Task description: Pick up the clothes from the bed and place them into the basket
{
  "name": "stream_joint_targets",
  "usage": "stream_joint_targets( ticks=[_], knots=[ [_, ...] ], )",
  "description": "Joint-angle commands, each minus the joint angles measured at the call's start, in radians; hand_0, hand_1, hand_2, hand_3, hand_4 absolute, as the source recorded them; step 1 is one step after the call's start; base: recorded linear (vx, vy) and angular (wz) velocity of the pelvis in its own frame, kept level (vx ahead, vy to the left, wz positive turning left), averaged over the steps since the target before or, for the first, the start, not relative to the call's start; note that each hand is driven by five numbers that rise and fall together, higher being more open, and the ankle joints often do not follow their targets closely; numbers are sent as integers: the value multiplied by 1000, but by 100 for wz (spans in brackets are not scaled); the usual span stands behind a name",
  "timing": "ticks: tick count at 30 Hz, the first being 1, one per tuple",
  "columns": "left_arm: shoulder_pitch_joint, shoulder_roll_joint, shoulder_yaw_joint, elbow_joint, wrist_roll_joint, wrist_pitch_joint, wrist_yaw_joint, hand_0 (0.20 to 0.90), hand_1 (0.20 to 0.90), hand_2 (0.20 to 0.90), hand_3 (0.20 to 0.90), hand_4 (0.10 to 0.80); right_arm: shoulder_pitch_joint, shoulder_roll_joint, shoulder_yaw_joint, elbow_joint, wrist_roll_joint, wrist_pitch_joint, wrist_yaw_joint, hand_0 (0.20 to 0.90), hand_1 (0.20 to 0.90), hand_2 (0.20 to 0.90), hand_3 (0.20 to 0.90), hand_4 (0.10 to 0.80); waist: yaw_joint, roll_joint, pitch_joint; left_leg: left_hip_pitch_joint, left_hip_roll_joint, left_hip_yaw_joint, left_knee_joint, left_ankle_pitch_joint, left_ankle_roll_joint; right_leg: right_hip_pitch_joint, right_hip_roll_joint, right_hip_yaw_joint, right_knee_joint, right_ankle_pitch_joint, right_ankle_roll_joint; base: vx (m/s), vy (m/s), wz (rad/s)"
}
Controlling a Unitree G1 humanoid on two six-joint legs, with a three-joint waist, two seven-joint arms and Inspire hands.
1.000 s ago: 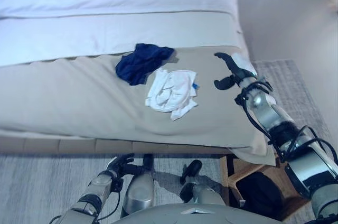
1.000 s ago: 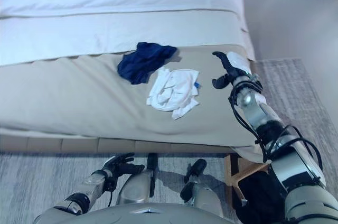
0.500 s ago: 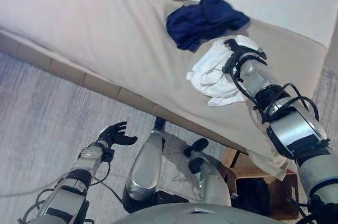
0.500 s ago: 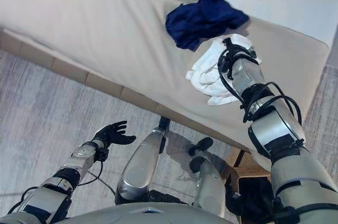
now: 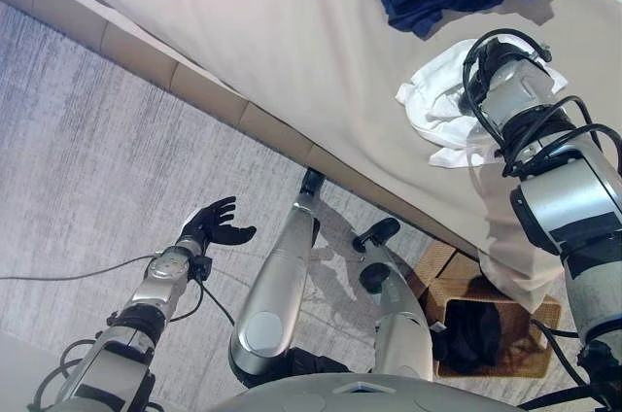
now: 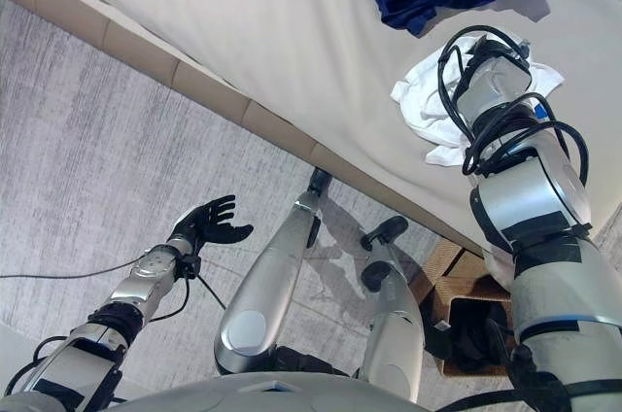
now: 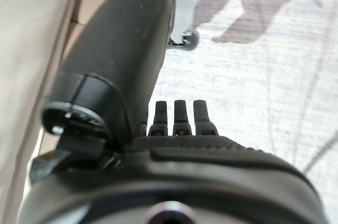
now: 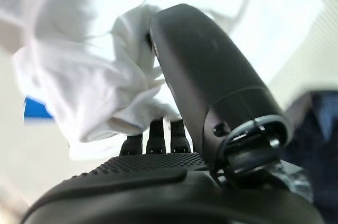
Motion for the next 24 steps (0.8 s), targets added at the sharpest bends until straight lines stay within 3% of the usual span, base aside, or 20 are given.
stream_joint_targets(
  ticks=[1, 2, 5, 10, 12, 16, 24],
  knots=[
    [109, 2, 38, 44, 30, -73, 6, 900, 900, 900, 900, 800, 91, -102, -97, -310, 24, -190, -333, 300, 300, 300, 200, 100, -26, -15, 8, 188, -54, 55, -164, -83, 13, 135, -57, 28, 168, -15, 65, -86, 149, -102],
    [114, -19, 57, 60, 32, -77, 17, 900, 900, 900, 900, 800, 177, -122, -207, -483, -3, -278, -386, 300, 300, 300, 200, 100, -70, -24, 8, 272, -39, 98, -205, -90, 17, 164, -57, 41, 181, -6, 75, -88, 120, -99],
    [110, -38, 69, 82, 47, -58, 24, 900, 900, 900, 900, 800, 291, -136, -352, -725, -20, -311, -411, 300, 300, 300, 200, 100, -127, -28, -14, 389, -27, 146, -253, -104, 20, 214, -46, 63, 174, -12, 79, -23, 54, -105],
    [107, -77, 74, 126, 127, 6, 38, 900, 900, 900, 900, 800, 522, -199, -550, -1019, -101, -332, -527, 300, 300, 300, 200, 100, -264, -14, -157, 579, -4, 258, -346, -122, 12, 325, 8, 101, 61, -49, 70, 10, -65, -89],
    [109, -81, 69, 129, 146, 5, 35, 900, 900, 900, 900, 800, 558, -211, -574, -1041, -100, -328, -546, 300, 300, 300, 200, 100, -276, -10, -173, 601, -2, 269, -359, -122, 11, 340, 23, 115, 41, -57, 68, -6, -183, -67],
    [118, -108, 78, 171, 190, 31, 30, 900, 900, 900, 900, 800, 754, -233, -698, -1114, -19, -401, -568, 300, 300, 300, 200, 100, -365, -6, -277, 684, 9, 324, -403, -108, -7, 421, 119, 192, -64, -110, 59, -33, -266, -69],
    [143, -162, 68, 218, 255, 30, -11, 900, 900, 900, 900, 800, 882, -237, -766, -1016, -1, -339, -482, 300, 300, 300, 200, 100, -403, 0, -361, 745, 23, 359, -392, -105, -41, 514, 161, 218, -148, -134, 17, 1, -215, -44]
  ],
)
